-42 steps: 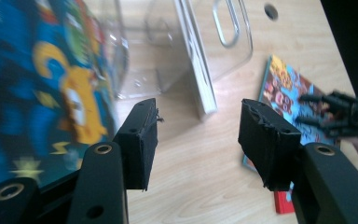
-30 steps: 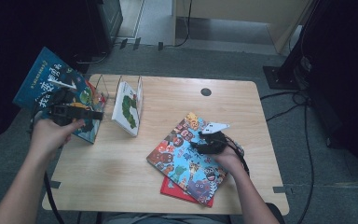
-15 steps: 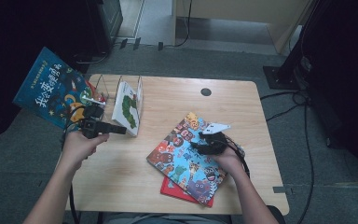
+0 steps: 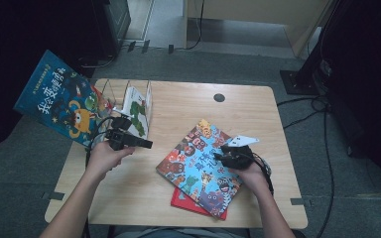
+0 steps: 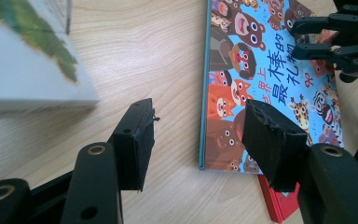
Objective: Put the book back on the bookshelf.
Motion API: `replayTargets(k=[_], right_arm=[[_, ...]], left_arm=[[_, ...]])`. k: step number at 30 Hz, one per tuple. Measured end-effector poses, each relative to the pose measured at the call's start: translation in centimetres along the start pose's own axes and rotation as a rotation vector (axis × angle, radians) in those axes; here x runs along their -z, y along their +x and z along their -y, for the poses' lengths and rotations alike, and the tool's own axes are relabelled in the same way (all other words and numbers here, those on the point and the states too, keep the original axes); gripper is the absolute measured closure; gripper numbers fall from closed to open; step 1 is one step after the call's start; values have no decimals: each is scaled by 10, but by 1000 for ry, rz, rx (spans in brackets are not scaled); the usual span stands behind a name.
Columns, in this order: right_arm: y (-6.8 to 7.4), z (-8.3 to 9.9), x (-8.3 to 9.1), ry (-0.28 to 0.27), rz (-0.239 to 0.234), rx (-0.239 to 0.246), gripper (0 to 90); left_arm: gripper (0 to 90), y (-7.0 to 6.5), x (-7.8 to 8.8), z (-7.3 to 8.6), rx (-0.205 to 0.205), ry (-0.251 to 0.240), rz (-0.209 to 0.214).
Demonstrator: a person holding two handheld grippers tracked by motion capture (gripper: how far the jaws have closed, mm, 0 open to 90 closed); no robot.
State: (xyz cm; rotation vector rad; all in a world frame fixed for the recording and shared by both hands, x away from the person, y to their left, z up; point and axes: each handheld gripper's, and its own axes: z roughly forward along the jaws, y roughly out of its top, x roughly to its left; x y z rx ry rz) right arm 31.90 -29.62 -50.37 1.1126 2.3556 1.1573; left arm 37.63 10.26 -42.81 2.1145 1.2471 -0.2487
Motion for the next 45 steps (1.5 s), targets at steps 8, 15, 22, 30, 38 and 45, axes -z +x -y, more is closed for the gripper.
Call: replayTargets(k=[8, 15, 22, 30, 38, 45], right_arm=[[-5, 14, 17, -6, 24, -28, 633], [-9, 26, 31, -15, 42, -58, 718], [-11, 38, 45, -19, 73, -81, 794], [-13, 53, 63, -21, 102, -115, 858], [-13, 67, 79, -19, 132, -148, 870], [-18, 74, 89, -5, 155, -172, 887]], left_arm=[[440, -5, -27, -5, -21, 35, 30], [437, -8, -44, -7, -38, 47, 41], [431, -8, -57, -8, -48, 46, 57], [427, -12, -76, -9, -83, 83, 52], [427, -14, -88, -9, -92, 87, 71], [424, -16, -96, -10, -91, 94, 77]])
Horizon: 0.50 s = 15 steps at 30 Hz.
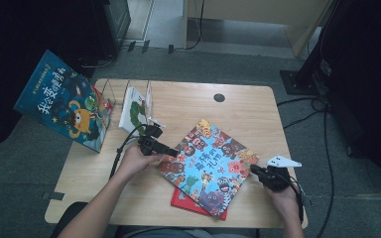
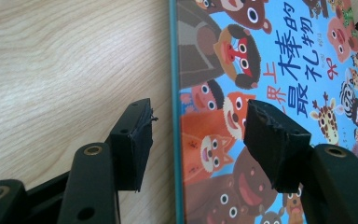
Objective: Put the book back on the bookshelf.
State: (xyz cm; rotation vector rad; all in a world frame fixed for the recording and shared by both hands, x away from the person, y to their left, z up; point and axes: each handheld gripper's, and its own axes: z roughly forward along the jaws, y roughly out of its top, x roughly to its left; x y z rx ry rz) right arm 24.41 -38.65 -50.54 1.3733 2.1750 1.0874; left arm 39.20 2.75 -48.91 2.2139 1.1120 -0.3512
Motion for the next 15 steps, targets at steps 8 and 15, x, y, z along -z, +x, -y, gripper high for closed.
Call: replayTargets(k=[8, 15], right_arm=[[-1, 4, -1, 25, -25, -1, 899], [-4, 5, -1, 21, -43, -22, 899]], left_arm=[[423, 0, -4, -1, 7, 1, 8], [422, -4, -11, 0, -2, 21, 9]])
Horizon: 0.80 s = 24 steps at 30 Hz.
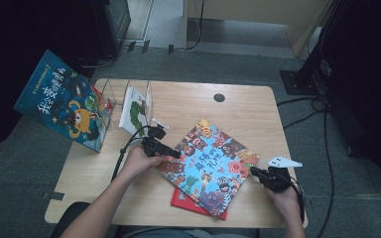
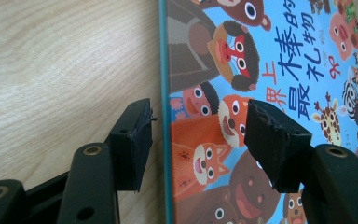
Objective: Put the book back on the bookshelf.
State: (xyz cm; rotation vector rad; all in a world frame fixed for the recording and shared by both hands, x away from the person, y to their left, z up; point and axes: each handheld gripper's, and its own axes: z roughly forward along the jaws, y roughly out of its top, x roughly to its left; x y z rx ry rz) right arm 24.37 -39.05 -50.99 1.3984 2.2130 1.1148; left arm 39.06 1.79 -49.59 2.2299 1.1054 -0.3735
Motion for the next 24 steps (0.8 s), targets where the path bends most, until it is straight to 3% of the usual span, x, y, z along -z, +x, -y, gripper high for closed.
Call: replayTargets(k=[9, 12, 17, 24], right_arm=[[-2, -2, -3, -11, -5, -5, 899], [-2, -3, -5, -12, -9, -8, 900], [-3, -6, -9, -15, -10, -3, 900], [-4, -10, -13, -19, -8, -1, 898]], left_arm=[[420, 0, -1, 2, 4, -8, 9], [419, -2, -1, 3, -7, -5, -1], [411, -6, -1, 5, 11, -13, -34], [393, 1, 1, 9, 49, -38, 16]])
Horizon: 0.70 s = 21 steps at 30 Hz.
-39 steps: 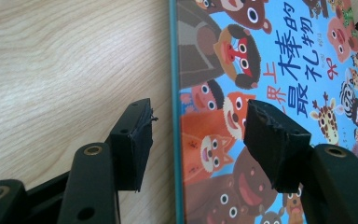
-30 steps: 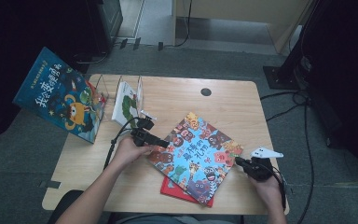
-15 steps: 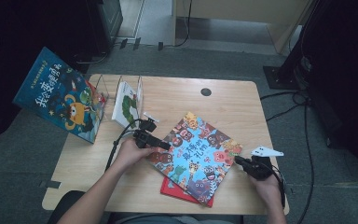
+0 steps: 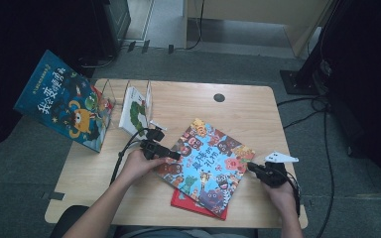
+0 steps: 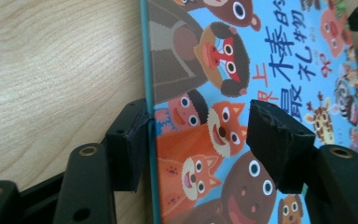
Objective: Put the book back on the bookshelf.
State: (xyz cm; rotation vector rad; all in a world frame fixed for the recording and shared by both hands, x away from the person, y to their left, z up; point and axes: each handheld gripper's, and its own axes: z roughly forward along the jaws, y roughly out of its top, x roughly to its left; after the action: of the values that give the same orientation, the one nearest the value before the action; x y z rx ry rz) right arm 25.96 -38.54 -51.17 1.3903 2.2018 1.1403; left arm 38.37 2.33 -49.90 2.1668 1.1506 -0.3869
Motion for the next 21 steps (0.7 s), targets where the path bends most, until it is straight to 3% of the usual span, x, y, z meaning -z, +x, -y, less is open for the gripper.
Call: replayTargets(k=[9, 12, 15, 18, 21], right_arm=[[1, -1, -2, 8, 15, -29, 900], [1, 0, -1, 29, -15, -34, 900], [3, 0, 0, 33, -49, -22, 900], [4, 0, 0, 37, -48, -19, 900], [3, 0, -1, 31, -49, -27, 900]], left_arm=[[386, -4, -1, 2, -17, -7, -34], [375, -9, -2, 1, -38, 3, -67], [381, -8, -2, -1, -29, 2, -64], [426, -7, -1, -2, -41, 19, -77], [468, -7, 2, -1, -18, 62, -66]])
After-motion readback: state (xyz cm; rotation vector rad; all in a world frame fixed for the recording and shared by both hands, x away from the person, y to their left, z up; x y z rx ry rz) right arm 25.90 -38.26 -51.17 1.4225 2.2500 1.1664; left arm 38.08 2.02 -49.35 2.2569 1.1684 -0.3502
